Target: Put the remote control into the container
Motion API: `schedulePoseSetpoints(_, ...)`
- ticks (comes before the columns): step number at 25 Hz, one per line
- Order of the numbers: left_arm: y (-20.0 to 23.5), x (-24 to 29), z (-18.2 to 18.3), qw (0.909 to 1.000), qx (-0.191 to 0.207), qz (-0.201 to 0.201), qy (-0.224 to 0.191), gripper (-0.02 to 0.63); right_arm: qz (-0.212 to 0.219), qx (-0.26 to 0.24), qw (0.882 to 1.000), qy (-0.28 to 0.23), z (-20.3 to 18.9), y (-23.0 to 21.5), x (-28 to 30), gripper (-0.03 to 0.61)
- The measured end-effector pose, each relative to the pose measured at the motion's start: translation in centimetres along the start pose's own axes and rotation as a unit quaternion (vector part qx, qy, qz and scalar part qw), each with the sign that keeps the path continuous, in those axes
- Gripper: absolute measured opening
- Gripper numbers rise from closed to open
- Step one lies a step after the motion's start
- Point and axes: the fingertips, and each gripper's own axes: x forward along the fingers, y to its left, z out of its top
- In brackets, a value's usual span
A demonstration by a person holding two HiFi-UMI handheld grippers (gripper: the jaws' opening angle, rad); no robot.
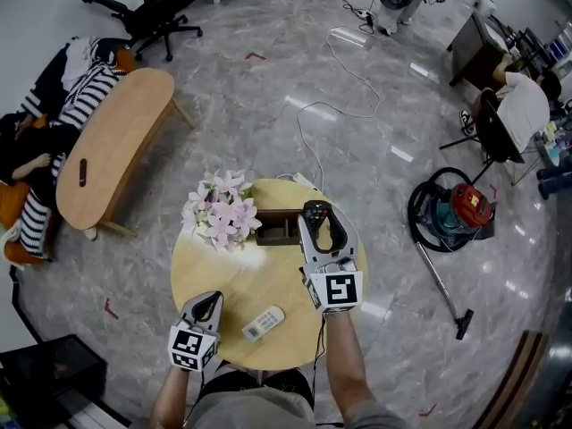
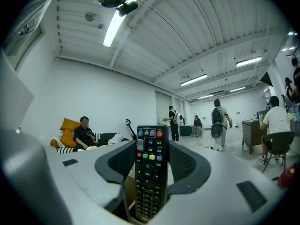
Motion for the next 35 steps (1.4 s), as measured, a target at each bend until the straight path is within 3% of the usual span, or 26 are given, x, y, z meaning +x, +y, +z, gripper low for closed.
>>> schedulePoseSetpoints(26, 1.1, 2.9, -2.4, 0.9999, 0.006, -0.007, -0.007, 0.007, -0.009, 0.003, 1.0, 0.014, -7.7, -0.2, 0.7, 0.212)
schedulePoseSetpoints(35, 1.2, 3.3, -2.8, 0.9999, 0.008, -0.006, -0.013, 0.006, -0.008, -0.004, 1.0, 0.005, -8.3, -0.1, 0.5, 0.212)
